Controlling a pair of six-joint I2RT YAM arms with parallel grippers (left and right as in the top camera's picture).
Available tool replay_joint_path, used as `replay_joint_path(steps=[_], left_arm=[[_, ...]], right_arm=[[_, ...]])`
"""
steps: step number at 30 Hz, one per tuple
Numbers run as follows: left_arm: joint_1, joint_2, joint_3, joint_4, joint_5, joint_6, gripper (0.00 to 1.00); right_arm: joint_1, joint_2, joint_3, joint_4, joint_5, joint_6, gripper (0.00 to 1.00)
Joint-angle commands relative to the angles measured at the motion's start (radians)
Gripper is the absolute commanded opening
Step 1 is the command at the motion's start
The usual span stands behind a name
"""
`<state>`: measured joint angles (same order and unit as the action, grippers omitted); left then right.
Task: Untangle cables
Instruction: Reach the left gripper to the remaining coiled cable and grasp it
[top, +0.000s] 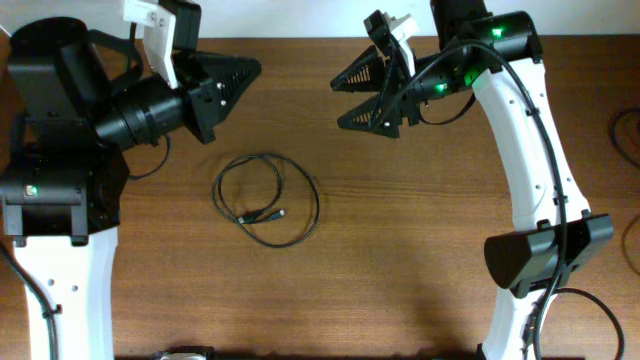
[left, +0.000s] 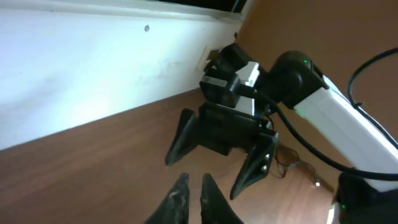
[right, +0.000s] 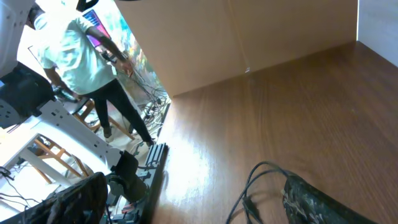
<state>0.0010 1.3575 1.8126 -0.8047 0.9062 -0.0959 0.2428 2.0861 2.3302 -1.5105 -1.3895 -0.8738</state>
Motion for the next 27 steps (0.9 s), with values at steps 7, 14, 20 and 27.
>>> replay_joint_path(steps=[7, 14, 20, 27], left_arm=[[-0.149, 0.005, 0.002, -0.351, -0.678, 0.146, 0.53], [-0.373, 0.008, -0.462, -0.017, -1.016, -0.063, 0.56], [-0.372, 0.006, -0.491, -0.023, -1.143, -0.389, 0.69], [-0.372, 0.109, -0.544, -0.157, -1.139, -0.389, 0.77]], right_arm=[[-0.024, -0.015, 0.01, 0.154, 0.755, 0.686, 0.9], [-0.16, -0.079, 0.01, 0.155, 0.694, 0.732, 0.91], [-0.184, -0.094, 0.01, 0.142, 0.822, 1.126, 0.91], [-0.192, -0.094, 0.01, 0.129, 0.83, 0.992, 0.91]])
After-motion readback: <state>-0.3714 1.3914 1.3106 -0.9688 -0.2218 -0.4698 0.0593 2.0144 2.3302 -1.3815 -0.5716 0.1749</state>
